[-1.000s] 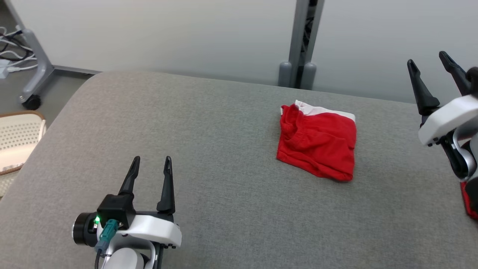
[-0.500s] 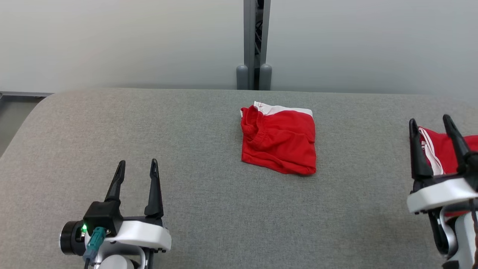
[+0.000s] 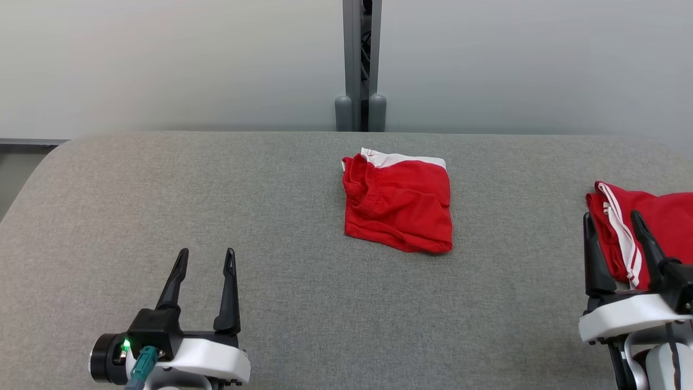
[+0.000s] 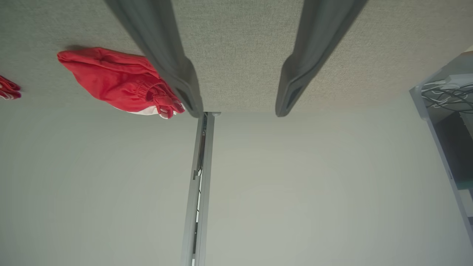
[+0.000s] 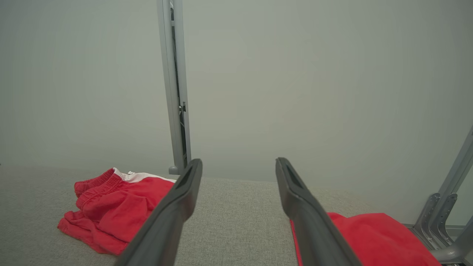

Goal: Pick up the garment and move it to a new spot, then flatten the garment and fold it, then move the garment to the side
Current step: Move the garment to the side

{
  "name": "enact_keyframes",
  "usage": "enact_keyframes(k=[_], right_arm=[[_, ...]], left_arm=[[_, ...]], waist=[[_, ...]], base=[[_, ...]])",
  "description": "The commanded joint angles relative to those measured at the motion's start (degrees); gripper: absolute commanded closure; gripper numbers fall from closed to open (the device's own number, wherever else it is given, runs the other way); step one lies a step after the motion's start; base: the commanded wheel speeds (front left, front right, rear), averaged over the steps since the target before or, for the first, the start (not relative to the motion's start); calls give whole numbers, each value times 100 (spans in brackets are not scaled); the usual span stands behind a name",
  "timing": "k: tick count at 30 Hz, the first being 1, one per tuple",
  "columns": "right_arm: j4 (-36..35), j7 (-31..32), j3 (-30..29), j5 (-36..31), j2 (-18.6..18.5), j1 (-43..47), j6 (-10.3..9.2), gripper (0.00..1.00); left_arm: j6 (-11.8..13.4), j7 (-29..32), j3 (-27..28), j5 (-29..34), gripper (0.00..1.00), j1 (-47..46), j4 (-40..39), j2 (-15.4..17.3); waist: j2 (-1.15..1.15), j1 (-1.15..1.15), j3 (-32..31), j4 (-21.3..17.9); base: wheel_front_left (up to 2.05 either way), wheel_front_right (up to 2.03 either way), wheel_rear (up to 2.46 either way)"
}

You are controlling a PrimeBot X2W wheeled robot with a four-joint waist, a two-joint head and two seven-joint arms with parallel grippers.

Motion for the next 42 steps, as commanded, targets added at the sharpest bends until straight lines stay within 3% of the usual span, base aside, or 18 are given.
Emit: enact_keyframes(k=[1,6,11,15,20,28,42], right_arm=[[6,-7,-25,-28,-7,23,1,0],[193,-7,0,83,4,-13,1,0],[770,-7,206,594,-7,-203,1,0],[1460,115,554,1388,-158,-628,1,0],[2022,733,1150,2640,-517,-1349,1,0],[2580,1418,1402,3978,-836,-2072,2,0],[3530,1813,1700,5013,-1027,-2782,7,0]], left_arm=[[-41,-14,-9,15,0,2,13,24],[-80,-14,-81,28,0,-56,62,25],[-111,-14,-161,53,0,-100,95,23],[-131,-14,-233,65,0,-209,114,23],[-140,-14,-334,123,0,-369,172,21],[-91,-14,-355,97,0,-569,100,23],[10,-14,-525,-31,0,-663,8,21]], waist=[[0,0,4,25],[0,0,49,137],[0,0,176,290],[0,0,454,485],[0,0,870,806],[0,0,1259,1261],[0,0,1638,1821]], base=[[0,0,0],[0,0,0],[0,0,0],[0,0,0],[0,0,0],[0,0,0],[0,0,0]])
